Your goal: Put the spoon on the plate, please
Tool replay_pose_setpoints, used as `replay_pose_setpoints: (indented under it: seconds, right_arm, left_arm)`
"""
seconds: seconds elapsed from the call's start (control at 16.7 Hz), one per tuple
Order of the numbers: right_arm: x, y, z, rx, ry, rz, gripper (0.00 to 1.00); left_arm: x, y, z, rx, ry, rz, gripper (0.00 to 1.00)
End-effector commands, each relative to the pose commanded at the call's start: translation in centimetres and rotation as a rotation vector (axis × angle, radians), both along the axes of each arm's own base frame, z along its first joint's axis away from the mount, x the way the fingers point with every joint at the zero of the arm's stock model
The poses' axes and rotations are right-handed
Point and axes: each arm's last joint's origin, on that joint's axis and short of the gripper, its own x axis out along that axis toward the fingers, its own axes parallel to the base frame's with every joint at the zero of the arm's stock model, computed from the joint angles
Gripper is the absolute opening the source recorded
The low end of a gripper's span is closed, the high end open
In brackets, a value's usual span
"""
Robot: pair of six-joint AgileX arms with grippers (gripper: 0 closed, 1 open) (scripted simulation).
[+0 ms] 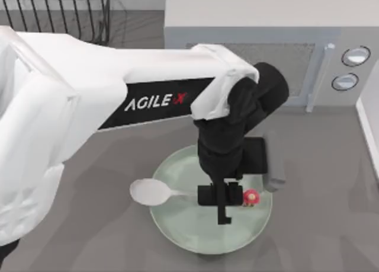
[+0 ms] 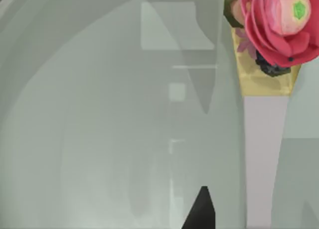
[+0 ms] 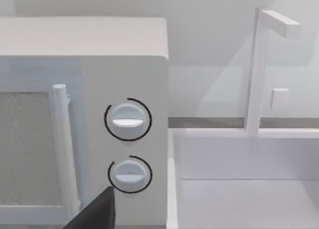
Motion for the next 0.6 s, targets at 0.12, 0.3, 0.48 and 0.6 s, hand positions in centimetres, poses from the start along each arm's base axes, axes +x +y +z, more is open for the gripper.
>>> replay_pose_setpoints:
  seconds: [0.12,0.3,0.48,0.6]
  right_arm:
    - [0.0,0.0,0.0,0.0,0.0,0.0,1.0]
    - [0.0,0.0,0.0,0.0,0.0,0.0,1.0]
    - [0.0,0.0,0.0,0.0,0.0,0.0,1.0]
    - [0.0,0.0,0.0,0.0,0.0,0.0,1.0]
  left_arm:
    - [0.0,0.0,0.0,0.0,0.0,0.0,0.75]
    - [0.0,0.0,0.0,0.0,0.0,0.0,0.98]
    - [0.0,0.0,0.0,0.0,0.0,0.0,1.0]
    - [0.0,0.0,0.0,0.0,0.0,0.0,1.0]
